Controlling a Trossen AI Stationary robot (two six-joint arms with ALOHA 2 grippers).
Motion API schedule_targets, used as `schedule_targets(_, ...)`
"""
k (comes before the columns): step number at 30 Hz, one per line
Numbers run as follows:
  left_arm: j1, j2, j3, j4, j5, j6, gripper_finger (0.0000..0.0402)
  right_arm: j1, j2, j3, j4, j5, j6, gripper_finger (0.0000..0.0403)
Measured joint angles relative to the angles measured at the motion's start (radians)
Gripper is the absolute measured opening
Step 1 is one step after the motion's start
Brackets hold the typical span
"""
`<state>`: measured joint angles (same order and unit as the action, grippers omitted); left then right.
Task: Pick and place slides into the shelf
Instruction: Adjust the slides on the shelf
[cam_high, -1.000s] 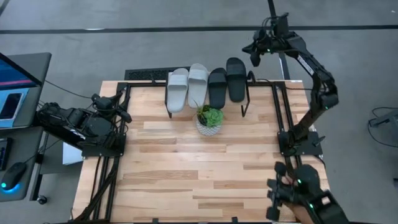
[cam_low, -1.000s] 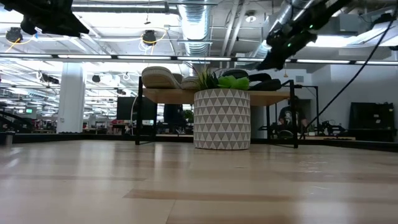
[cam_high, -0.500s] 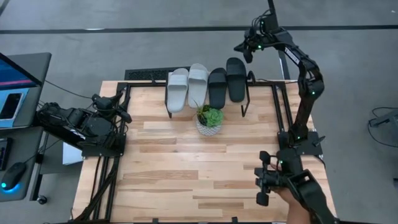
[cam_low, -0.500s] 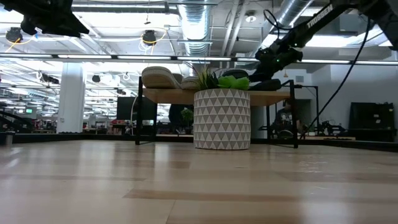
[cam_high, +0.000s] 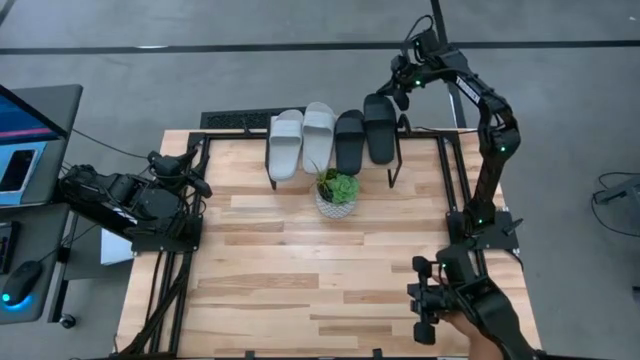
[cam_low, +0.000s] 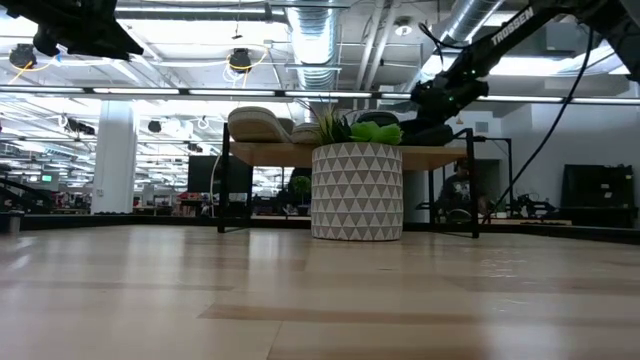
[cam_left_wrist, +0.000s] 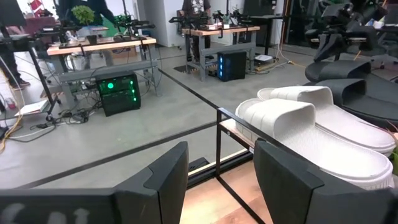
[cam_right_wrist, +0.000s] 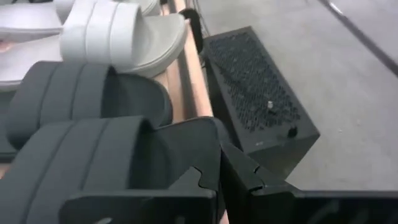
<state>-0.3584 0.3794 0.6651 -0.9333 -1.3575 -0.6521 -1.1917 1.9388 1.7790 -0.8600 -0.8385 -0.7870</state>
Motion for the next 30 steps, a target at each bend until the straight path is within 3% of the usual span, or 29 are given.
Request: schedule_targets(30, 0.000, 0.000, 0.000, -0.011, 0.017, -0.008, 0.0171, 0.104, -0.001, -0.001, -0.123, 0.004, -0.035, 0.0000)
